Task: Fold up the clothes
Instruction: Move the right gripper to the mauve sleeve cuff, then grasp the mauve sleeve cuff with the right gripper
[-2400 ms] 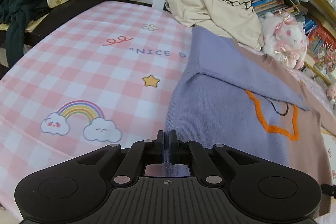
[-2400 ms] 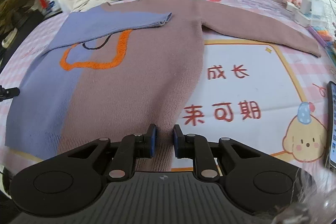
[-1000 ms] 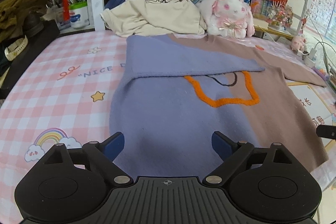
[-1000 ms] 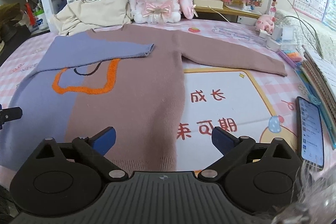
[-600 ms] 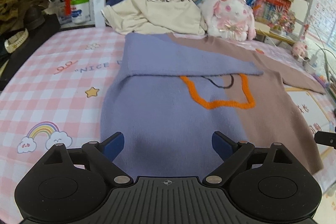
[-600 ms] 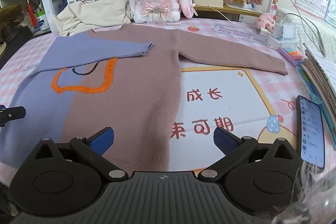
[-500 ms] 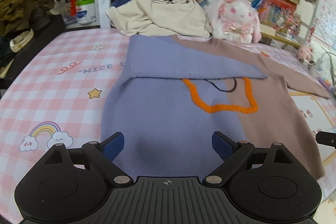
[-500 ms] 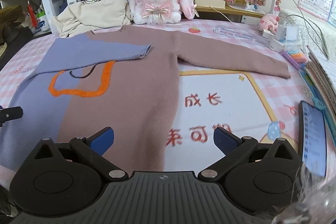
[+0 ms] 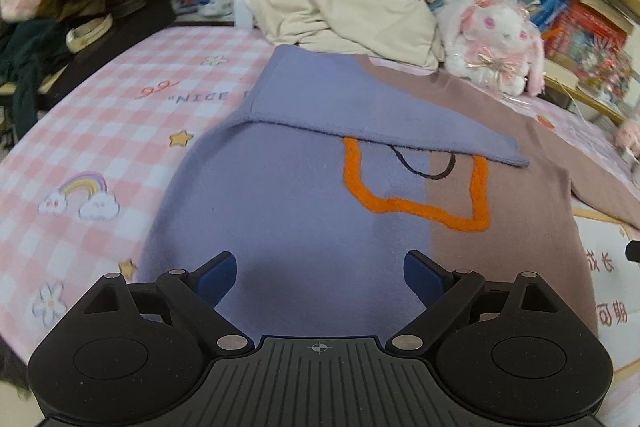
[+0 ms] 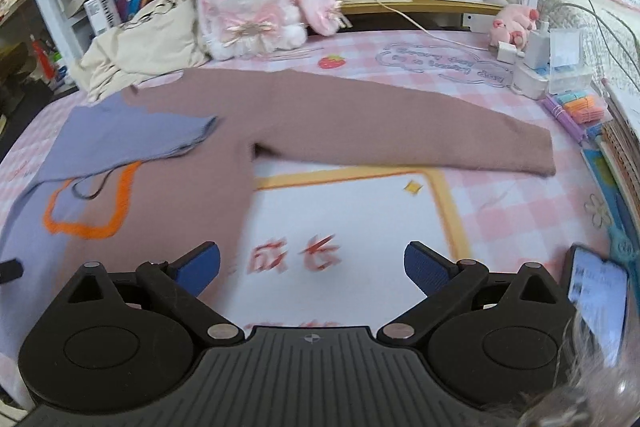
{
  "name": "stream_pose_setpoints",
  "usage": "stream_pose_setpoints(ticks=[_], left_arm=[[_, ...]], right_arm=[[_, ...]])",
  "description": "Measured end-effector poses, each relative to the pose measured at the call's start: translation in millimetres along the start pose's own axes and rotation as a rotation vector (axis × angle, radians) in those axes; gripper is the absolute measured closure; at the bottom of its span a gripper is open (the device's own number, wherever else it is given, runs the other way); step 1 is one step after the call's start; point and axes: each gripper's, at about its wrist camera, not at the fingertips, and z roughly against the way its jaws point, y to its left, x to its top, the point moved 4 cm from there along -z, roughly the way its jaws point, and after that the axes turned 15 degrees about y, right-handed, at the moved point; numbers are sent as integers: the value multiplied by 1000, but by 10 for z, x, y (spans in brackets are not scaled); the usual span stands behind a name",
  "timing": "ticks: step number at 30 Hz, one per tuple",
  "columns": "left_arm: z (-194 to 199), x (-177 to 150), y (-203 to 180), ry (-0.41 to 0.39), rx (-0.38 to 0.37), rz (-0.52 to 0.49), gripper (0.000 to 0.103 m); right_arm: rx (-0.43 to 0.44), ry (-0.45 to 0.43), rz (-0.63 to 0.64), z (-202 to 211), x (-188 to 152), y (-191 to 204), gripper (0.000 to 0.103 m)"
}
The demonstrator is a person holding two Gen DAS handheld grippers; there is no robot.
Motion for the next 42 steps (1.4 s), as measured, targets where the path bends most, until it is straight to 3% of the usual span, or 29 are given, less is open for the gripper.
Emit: stream_pose_setpoints(ticks=[7, 20, 28, 31, 35, 38, 42], left_arm=[[10, -150, -161, 33, 56, 45, 10], [39, -297, -240, 55, 161, 108, 10], [1, -293, -348, 83, 131, 74, 10], [5, -292, -379, 84, 129, 64, 10], [2, -291, -392, 88, 128, 62, 10], [6, -290, -406, 88, 128, 59, 10], [8, -290, -418, 90, 130, 55, 10]], right_arm=[[23, 4, -73, -146, 298, -552, 4], [-8, 5, -265, -255, 531, -1435, 35], [-30, 18, -345, -322, 496, -1783, 48], [-10, 6, -364, -337, 520, -1863, 52], [71, -12, -402, -373, 562, -1965, 67], [169, -35, -471, -422, 576, -2036, 69], [175, -49, -493, -446, 643, -2044, 69]])
